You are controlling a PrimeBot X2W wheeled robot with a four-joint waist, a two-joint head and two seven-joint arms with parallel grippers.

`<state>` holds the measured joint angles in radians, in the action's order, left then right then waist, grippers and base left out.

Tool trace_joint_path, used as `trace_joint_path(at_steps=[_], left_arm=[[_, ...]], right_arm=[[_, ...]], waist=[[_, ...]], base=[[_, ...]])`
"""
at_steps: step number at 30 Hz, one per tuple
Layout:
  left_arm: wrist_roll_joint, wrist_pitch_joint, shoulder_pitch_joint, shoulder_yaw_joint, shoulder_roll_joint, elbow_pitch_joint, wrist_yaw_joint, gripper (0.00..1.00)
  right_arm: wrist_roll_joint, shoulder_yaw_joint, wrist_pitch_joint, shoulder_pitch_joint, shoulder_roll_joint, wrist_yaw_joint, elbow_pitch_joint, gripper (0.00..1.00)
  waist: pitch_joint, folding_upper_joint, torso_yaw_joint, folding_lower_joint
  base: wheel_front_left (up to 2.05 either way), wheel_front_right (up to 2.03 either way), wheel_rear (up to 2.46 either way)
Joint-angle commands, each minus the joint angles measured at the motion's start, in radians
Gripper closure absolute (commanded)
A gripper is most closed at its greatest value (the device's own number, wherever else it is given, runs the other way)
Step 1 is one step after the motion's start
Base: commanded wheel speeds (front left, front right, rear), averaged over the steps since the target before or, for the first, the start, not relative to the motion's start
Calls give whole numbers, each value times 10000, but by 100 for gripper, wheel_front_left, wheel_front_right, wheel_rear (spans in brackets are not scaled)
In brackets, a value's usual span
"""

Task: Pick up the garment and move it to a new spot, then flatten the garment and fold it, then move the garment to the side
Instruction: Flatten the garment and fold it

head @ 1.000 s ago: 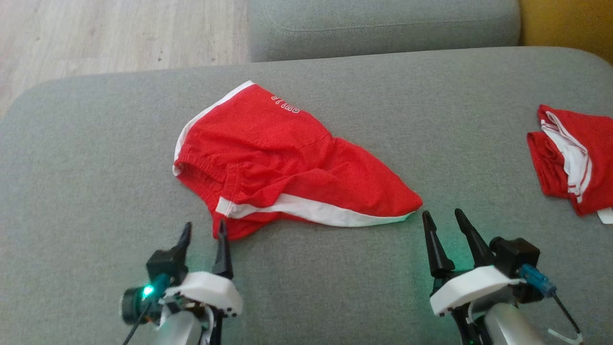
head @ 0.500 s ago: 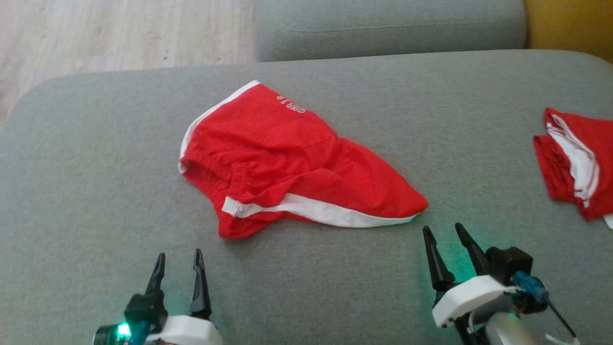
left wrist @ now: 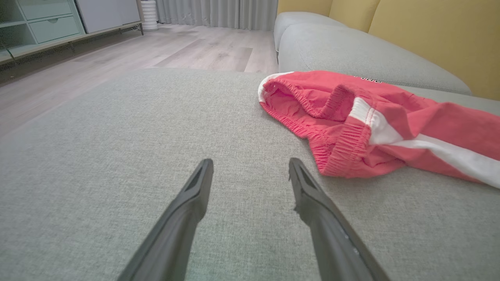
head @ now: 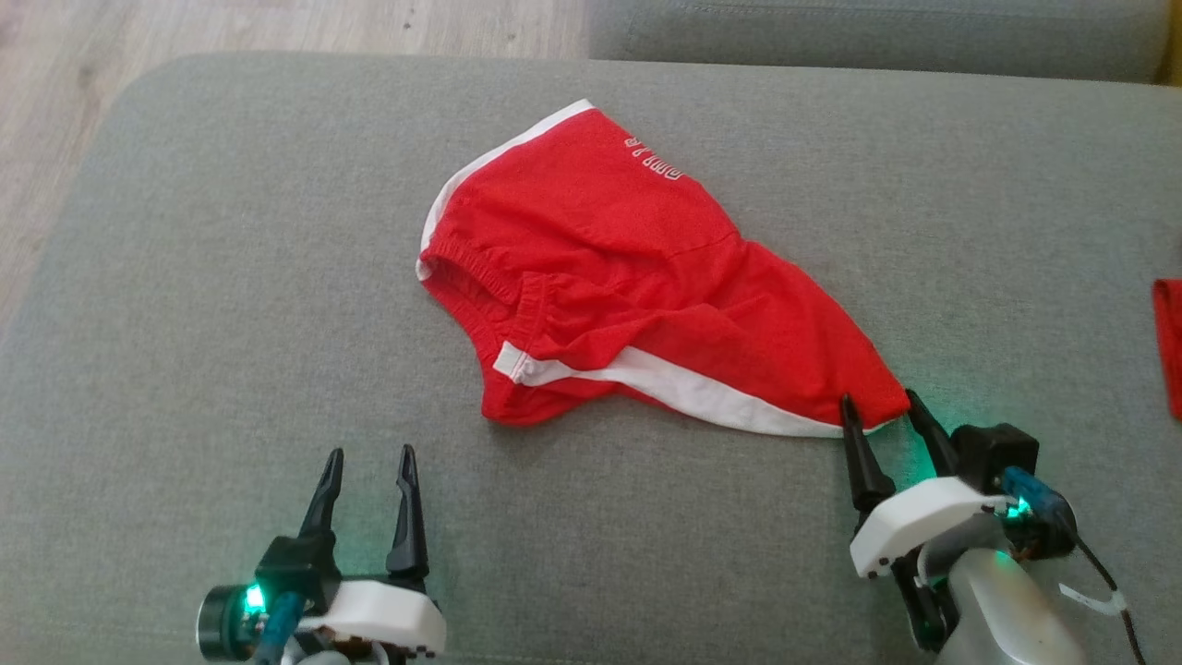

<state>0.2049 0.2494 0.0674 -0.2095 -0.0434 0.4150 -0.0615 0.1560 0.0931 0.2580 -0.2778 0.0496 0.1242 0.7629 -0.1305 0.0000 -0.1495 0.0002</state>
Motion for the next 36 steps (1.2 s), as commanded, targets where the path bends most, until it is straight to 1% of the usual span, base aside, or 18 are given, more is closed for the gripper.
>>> trace_joint_path(at_steps=[1,2,3,4,5,6,7,8,9,17,31,33,36], left_arm=[[81,124,369,208,-69,-302,-7,0],[94,124,375,204,-69,-311,-8,0],[98,124,375,203,-69,-323,-6,0],[108,124,374,210,-69,-346,3,0],[99,124,376,220,-69,-402,18,0],[100,124,372,231,-69,-444,19,0],[117,124,370,234,-69,-482,23,0],[119,124,372,222,-69,-530,39,0],[121,124,366,212,-69,-582,44,0],[263,124,173,95,-69,-750,21,0],[501,124,-123,-6,-68,-822,-53,0],[512,124,-44,-63,-68,-827,-38,0],[526,124,124,-202,-68,-802,10,0]], right_arm=[[22,219,38,-313,6,65,-123,5],[52,221,38,-328,6,65,-102,21],[68,223,38,-331,6,65,-95,47],[96,211,38,-330,6,65,-116,53],[106,220,38,-324,6,65,-143,58],[114,227,38,-316,6,65,-187,65],[132,223,38,-302,6,65,-283,75],[159,229,38,-274,6,65,-377,89],[193,239,38,-234,6,65,-486,100],[988,354,38,463,6,65,-1717,100],[1492,-84,38,1805,6,65,-2603,100],[1564,-60,38,1665,6,65,-2710,100],[1423,-27,2,1100,6,65,-2482,100]], waist=[[-62,0,-59,-2],[-70,0,-58,-2],[-71,0,-50,-2],[-73,0,-31,-2],[-74,0,0,-2],[-70,0,37,-2],[-60,0,80,-2],[-42,0,125,-2],[-12,0,177,-2],[349,0,519,-2],[375,0,702,-2],[193,0,676,-2],[-55,0,551,-2]], base=[[0,0,0],[0,0,0],[0,0,0],[0,0,0],[0,0,0],[0,0,0],[0,0,0],[0,0,0],[0,0,0],[0,0,0],[0,0,0],[0,0,0],[0,0,0]])
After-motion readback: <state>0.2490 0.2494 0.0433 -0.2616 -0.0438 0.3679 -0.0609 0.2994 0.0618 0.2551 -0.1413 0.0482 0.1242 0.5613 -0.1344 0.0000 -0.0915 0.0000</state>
